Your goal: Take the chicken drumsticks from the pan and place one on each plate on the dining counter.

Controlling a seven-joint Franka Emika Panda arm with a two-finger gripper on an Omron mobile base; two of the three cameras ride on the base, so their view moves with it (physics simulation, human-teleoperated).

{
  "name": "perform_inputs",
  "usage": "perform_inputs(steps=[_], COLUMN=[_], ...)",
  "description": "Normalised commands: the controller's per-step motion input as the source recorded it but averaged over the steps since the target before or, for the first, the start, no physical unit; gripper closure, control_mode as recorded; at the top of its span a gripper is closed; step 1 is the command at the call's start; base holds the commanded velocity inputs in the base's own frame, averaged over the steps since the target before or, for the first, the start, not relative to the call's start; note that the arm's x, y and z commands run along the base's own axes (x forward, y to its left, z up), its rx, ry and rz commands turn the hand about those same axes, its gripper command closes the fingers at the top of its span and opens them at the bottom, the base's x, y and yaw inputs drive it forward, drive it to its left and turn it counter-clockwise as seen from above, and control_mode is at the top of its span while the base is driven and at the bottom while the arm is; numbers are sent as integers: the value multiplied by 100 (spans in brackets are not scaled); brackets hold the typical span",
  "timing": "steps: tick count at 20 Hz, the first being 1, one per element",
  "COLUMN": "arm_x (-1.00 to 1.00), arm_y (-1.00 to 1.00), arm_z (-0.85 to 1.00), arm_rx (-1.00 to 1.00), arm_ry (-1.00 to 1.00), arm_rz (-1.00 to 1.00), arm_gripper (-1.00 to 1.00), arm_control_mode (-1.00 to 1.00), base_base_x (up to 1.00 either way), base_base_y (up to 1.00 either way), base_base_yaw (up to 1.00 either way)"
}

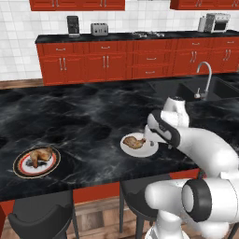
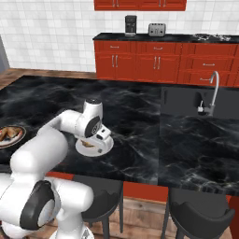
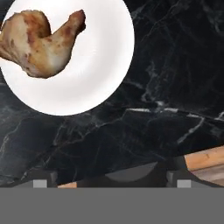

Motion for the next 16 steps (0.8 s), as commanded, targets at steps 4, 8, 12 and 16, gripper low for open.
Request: perform_inputs(steps=[4, 8, 12, 16], arm_x=[-73, -88, -89, -89], arm_y=[-2, -8, -5, 0], arm_z=[44, 37, 27, 15], arm_rx=[0, 0, 0, 0], arm_ry=[5, 1, -7, -33], arm_rz=[19, 21, 18, 4], arm_gripper=[-100, -100, -100, -100], arm_control_mode=[-100, -100, -100, -100], base_base_x=[0, 0, 0, 0], base_base_y=[0, 0, 0, 0], base_base_yaw=[0, 0, 0, 0])
